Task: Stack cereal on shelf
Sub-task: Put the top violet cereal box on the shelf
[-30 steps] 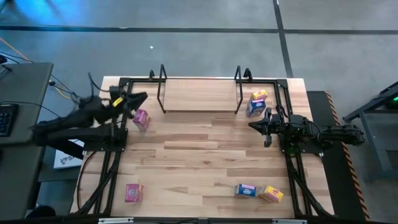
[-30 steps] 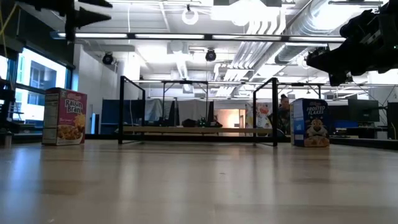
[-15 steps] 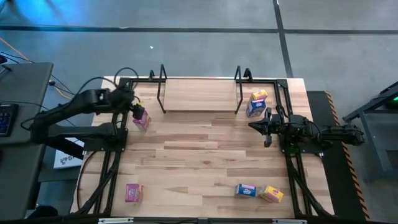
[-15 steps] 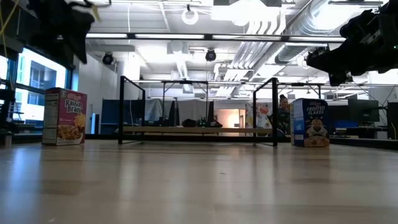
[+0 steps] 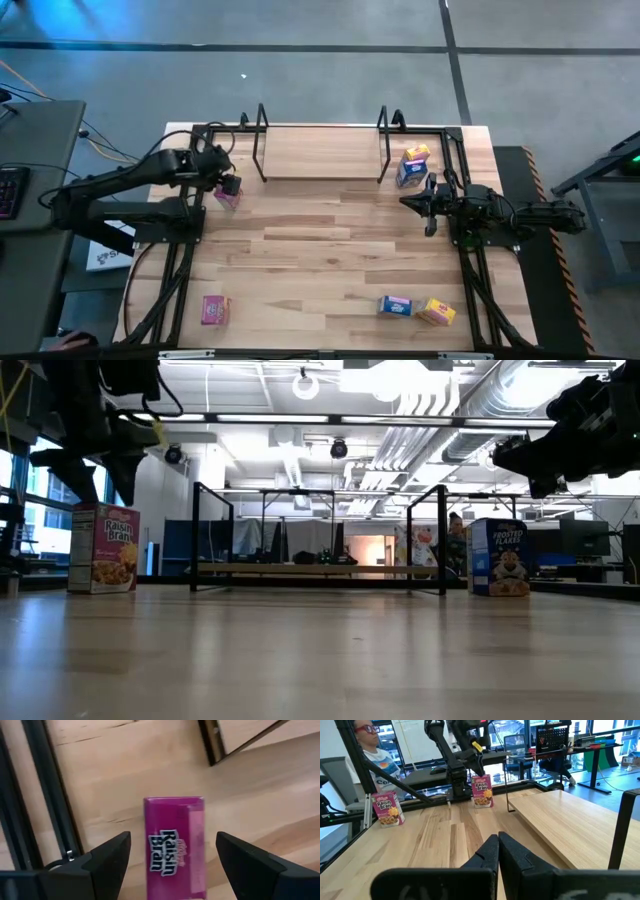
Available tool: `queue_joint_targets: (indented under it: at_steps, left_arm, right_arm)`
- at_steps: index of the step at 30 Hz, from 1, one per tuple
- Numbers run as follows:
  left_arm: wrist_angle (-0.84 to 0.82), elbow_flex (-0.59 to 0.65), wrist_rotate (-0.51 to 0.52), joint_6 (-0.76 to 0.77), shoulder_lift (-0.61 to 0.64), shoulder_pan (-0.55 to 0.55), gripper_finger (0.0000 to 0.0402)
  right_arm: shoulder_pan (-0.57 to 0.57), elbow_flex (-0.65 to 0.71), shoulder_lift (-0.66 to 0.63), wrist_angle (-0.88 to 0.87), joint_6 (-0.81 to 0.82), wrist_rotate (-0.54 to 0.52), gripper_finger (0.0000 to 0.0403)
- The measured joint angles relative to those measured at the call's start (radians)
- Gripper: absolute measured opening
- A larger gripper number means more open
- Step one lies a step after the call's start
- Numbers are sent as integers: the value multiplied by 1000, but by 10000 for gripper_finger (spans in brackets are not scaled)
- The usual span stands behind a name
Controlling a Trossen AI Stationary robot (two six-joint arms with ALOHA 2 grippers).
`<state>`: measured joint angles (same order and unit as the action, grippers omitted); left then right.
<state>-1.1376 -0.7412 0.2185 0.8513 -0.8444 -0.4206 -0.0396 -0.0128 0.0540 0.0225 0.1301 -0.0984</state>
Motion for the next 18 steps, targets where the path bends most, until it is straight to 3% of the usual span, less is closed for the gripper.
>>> queue_joint_targets:
  at_steps: [9, 18]
  left_arm:
    - [101, 117, -62, -2, -1, 0, 286]
    - [138, 134, -2, 10, 0, 0, 276]
  right_arm:
    - [0, 0, 0, 0, 0, 0, 0]
    - [0, 0, 0, 0, 0, 0, 0]
